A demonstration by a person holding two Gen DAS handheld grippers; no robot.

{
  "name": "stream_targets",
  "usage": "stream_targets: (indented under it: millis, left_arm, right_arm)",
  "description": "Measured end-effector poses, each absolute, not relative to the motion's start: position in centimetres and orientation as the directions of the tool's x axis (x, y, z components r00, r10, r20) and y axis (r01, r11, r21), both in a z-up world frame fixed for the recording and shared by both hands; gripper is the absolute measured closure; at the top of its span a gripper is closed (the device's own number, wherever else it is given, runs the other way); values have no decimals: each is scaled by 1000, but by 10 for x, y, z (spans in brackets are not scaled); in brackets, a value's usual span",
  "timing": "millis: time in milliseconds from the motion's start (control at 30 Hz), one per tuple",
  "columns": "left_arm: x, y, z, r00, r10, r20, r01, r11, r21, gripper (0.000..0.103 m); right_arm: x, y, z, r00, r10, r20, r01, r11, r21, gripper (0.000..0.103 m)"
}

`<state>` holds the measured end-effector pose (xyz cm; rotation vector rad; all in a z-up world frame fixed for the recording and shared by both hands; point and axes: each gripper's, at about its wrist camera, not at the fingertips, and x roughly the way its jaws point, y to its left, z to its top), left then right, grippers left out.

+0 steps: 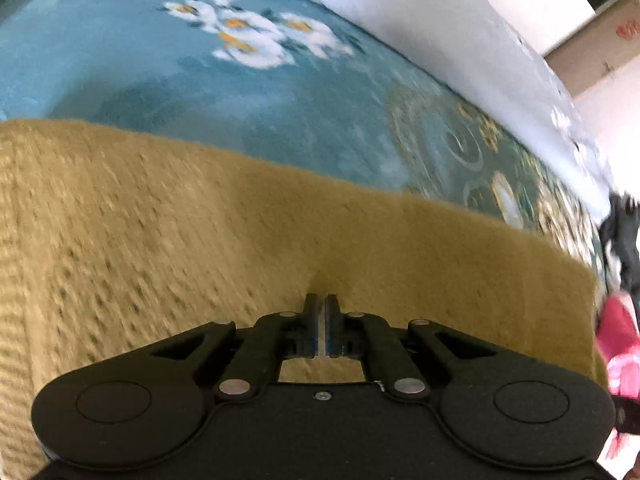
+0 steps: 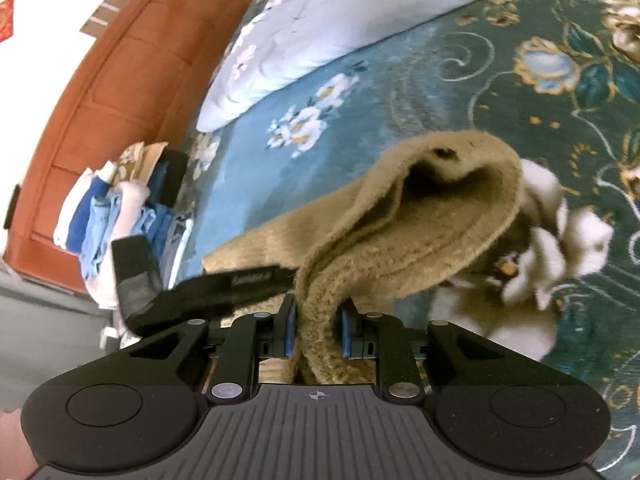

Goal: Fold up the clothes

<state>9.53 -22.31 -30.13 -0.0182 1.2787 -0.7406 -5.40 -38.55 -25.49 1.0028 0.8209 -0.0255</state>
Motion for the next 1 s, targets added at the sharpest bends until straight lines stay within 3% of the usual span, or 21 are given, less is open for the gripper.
stream_targets:
  millis: [233,400,667,767,1000]
  left_arm:
    - [125,-231,-310,12,-514,-858,477,757,-447,100]
    - [144,-168,-281,57,-601,-797,424,738,-525,99]
    - [158,-50,-259,124,-573,-810,349,789,-505,97]
    - [160,-17,-258,129,-576,-807,297,799,-523,91]
    - [164,22,-268,118,-573,-811,212,813,-543,90]
  right_arm:
    - [-37,-369,-238,716,301,-630,378,591,712,85]
    - [-4,-341,-221,709,313,-632,320,655,684,85]
    - [79,-256,-233,606,441,-662,177,737,652,85]
    - [102,-221,-242,537,465,-704,143,772,619,85]
    - [137,-167,-264,391,445,-806,91,853,515,84]
